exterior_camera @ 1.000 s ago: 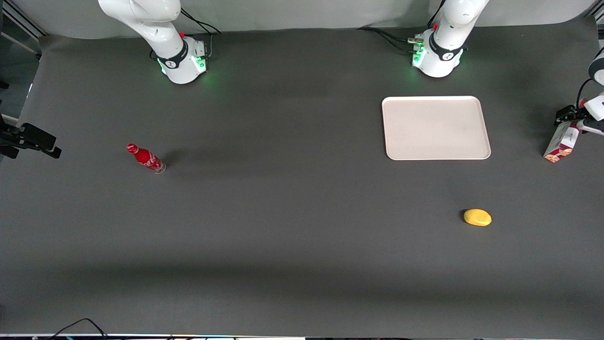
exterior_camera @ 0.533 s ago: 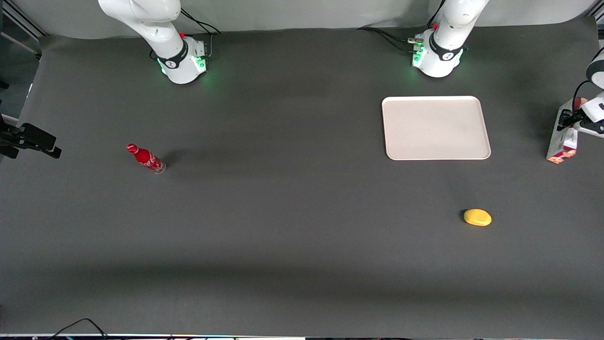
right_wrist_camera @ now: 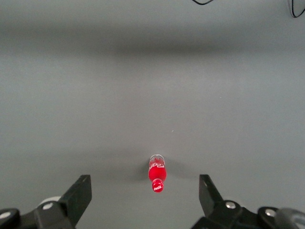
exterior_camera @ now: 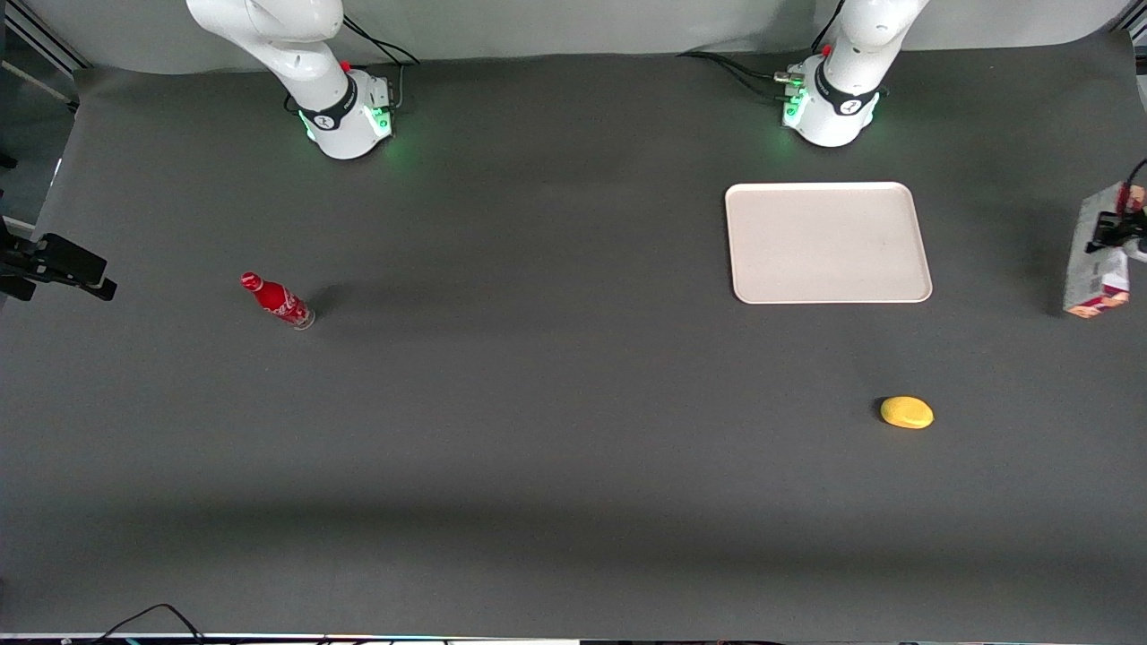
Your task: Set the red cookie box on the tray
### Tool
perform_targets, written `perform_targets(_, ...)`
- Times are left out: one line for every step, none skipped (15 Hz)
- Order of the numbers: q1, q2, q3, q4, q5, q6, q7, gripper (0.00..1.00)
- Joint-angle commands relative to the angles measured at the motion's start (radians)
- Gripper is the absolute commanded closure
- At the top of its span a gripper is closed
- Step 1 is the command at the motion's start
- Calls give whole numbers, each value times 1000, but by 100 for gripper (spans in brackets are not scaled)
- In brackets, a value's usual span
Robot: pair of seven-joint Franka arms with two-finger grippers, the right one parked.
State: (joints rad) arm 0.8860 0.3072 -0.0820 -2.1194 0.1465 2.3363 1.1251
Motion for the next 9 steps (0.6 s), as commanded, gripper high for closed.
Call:
perform_targets(-42,-83,1,104,-27,-81,-15,100)
perform_targets(-42,-114,-2,127,-31,-122,-14,100)
perform_targets(-42,-144,-13,162,-33,-197,-18,100)
perform_targets(-42,-173,-22,206,-35,-289,-21,100)
perform_targets(-44,-201,-33,257,-35,-386,-34,100)
perform_targets(-44,-221,-51,309,-35,-472,-57,100)
perform_targets(-44,-233,-67,361,-33,-545,-76,100)
perform_targets(-45,-243,-74,406,-32,-599,-85,100)
perform_targets(-50,-246,-81,432,-32,-633,-91,100)
